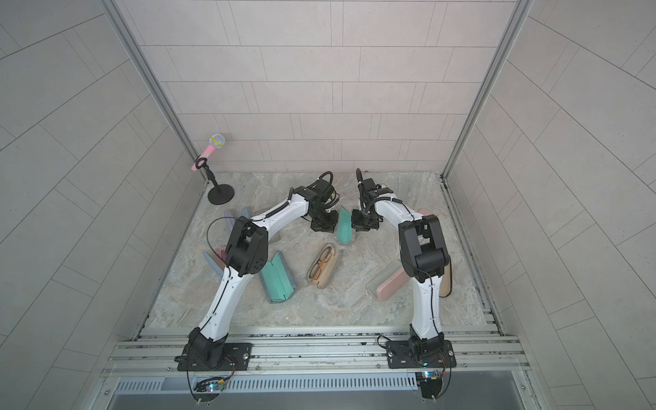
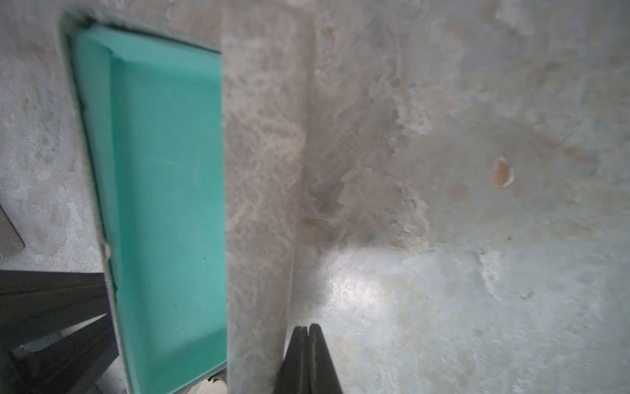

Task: Close the glasses case
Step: Close the glasses case at the center of the board.

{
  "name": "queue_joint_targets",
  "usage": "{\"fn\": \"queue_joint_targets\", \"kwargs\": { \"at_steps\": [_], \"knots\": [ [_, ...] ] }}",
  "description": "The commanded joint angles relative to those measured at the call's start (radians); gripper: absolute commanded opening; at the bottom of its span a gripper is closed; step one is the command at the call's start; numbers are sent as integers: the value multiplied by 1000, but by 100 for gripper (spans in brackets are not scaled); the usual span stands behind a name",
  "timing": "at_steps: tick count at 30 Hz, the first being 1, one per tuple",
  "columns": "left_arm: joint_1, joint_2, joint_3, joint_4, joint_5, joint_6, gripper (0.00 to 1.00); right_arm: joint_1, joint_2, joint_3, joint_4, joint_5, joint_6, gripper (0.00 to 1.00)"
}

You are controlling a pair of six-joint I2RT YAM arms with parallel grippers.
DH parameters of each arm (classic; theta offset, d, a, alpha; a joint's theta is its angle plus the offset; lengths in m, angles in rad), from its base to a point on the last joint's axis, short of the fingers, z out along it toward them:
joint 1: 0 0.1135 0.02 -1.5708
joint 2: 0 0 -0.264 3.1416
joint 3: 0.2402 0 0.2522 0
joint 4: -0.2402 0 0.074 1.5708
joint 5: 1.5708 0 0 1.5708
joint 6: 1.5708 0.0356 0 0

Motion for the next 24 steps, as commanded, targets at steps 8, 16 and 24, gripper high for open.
{"fn": "queue_joint_targets", "kwargs": {
  "at_steps": [8, 16, 24],
  "knots": [
    [-49, -5, 38, 15, 39, 14, 0, 63, 13, 48, -25, -71, -57, 5],
    [-46, -60, 6, 8, 2, 20, 0, 59, -66, -31, 7, -11, -17, 7],
    [-35, -141, -64, 14, -36, 23, 15, 46, -211, -206, 79, 40, 37, 11]
  ]
}}
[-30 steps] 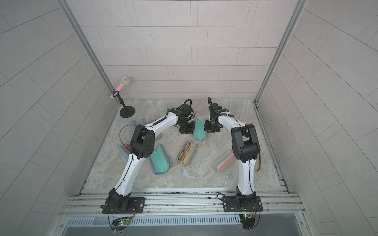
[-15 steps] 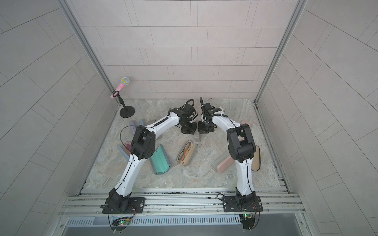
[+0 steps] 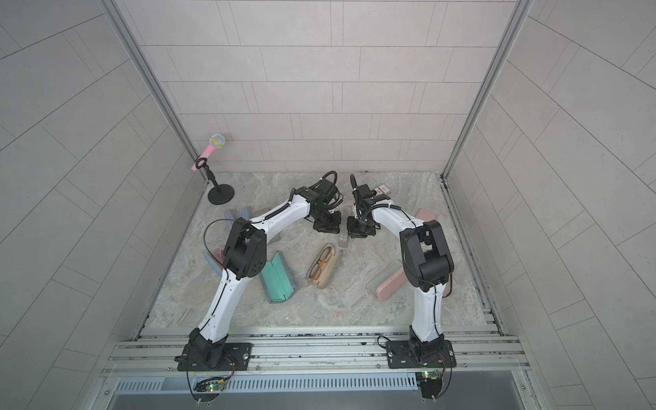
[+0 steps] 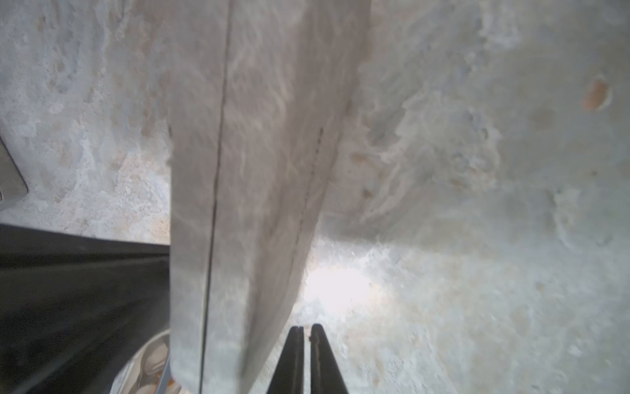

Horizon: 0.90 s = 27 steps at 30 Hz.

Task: Close the glasses case
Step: Close the glasses case at the center of the board.

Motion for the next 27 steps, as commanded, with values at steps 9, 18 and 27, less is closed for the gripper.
{"fn": "queue_joint_targets", "kwargs": {
  "at_steps": [9, 18, 27],
  "knots": [
    [-2, -108, -25, -6, -37, 6, 42, -7, -228, -172, 34, 83, 48, 32],
    [-28, -94, -9, -18, -42, 3, 69, -10, -371, -300, 17, 112, 49, 45],
    [-41, -136, -14, -24, -73, 0, 80, -8, -393, -247, -9, 90, 45, 67]
  ]
}}
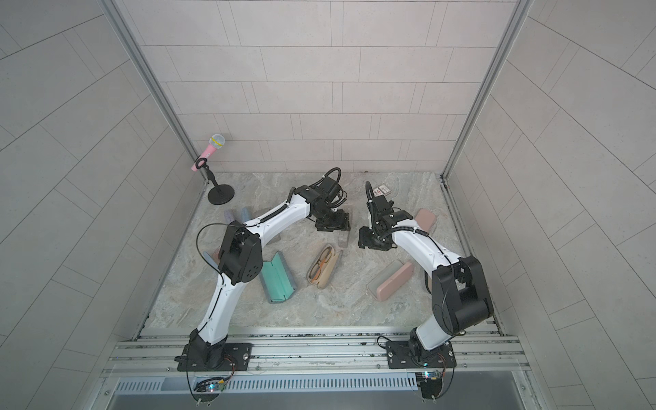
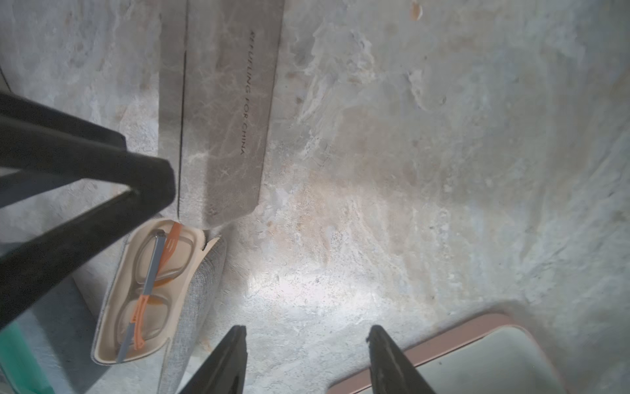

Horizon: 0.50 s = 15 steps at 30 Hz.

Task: Close the glasses case
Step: Close the glasses case at the center of the board, then move the glasses case to the center of the board.

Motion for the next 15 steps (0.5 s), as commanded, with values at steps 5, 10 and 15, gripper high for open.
{"fn": "queue_joint_targets", "kwargs": {
  "at_steps": [5, 10, 15],
  "knots": [
    [25, -178, -81, -12, -57, 17, 87, 31, 28, 119, -22, 1, 3, 78],
    [93, -317, -231, 12, -71, 29, 91, 82, 140, 219, -16, 22, 24, 80],
    [188, -456, -415, 39, -71, 42, 93, 118, 283, 341, -40, 54, 51, 81]
  ]
}}
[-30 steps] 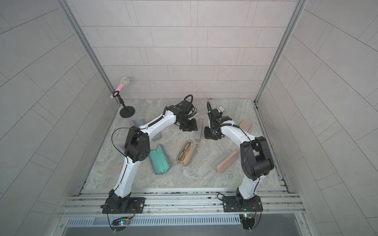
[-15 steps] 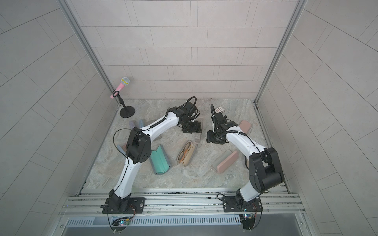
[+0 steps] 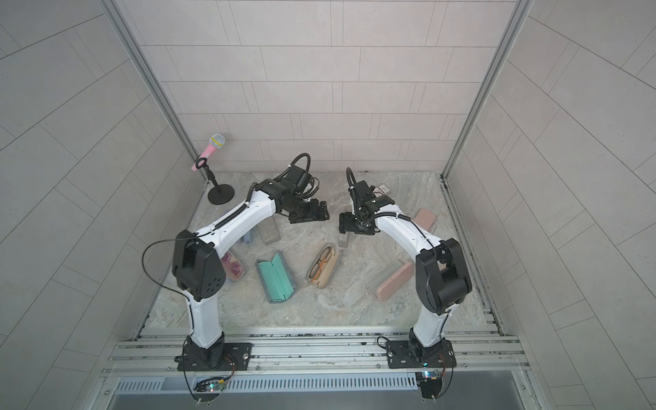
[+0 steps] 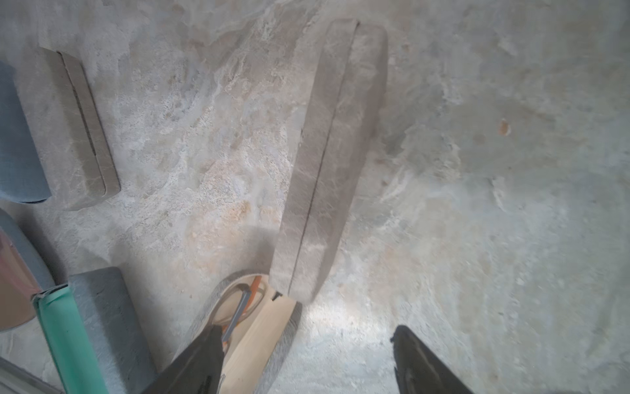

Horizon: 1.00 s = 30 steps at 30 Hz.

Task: Close the glasses case
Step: Move the glasses case to the center of the board.

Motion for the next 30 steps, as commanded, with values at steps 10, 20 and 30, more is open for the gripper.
{"fn": "queue_joint_targets", "kwargs": {
  "at_steps": [10, 20, 30],
  "knots": [
    [144, -222, -301, 12, -31, 72, 95, 17, 243, 215, -75, 70, 51, 81],
    [174, -232, -362, 44, 1, 70, 95, -1, 316, 241, -95, 95, 53, 64],
    [175, -208, -319, 14, 14, 102, 95, -82, 216, 134, -69, 146, 55, 25]
  ]
}}
